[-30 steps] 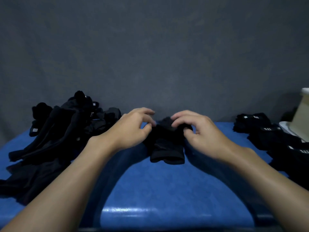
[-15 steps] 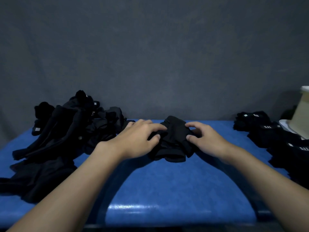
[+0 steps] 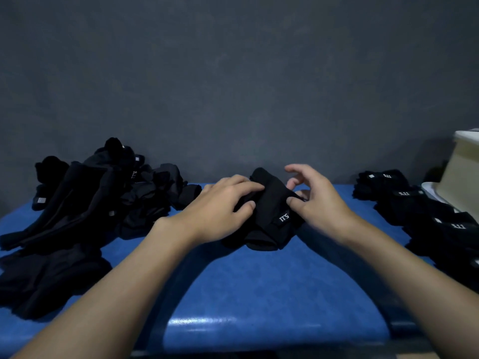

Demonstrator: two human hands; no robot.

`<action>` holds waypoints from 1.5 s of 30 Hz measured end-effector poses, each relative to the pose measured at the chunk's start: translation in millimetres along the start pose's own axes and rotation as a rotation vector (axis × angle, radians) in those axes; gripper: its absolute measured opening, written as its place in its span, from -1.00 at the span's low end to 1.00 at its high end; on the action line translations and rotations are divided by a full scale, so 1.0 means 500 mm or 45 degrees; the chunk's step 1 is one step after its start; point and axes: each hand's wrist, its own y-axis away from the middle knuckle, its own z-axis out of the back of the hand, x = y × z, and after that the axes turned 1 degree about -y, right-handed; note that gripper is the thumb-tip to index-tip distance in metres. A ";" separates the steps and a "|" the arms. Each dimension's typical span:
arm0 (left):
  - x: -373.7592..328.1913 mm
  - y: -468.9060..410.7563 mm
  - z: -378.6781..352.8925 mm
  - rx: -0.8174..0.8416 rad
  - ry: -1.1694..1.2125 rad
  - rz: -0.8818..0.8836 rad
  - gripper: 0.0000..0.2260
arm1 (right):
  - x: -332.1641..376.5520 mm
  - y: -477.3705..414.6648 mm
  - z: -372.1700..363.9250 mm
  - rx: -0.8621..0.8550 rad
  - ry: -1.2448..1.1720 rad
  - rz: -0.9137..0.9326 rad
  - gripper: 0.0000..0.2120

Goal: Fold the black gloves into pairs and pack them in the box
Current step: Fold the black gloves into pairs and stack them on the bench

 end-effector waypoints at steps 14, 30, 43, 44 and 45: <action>-0.026 -0.007 -0.030 0.111 -0.043 -0.049 -0.61 | -0.017 0.029 0.024 0.076 -0.086 -0.394 -0.93; -0.053 -0.010 -0.023 -0.056 0.002 -0.152 -0.60 | 0.016 0.055 0.058 -0.518 0.229 0.151 -0.81; -0.059 -0.008 -0.035 0.047 -0.039 0.003 -0.53 | -0.007 0.075 0.039 0.084 0.331 0.078 -0.52; -0.057 -0.010 -0.039 0.072 -0.059 0.018 -0.56 | -0.010 0.073 0.038 0.102 0.347 0.056 -0.55; -0.056 -0.011 -0.042 0.090 -0.073 0.030 -0.59 | -0.013 0.071 0.037 0.116 0.374 0.039 -0.60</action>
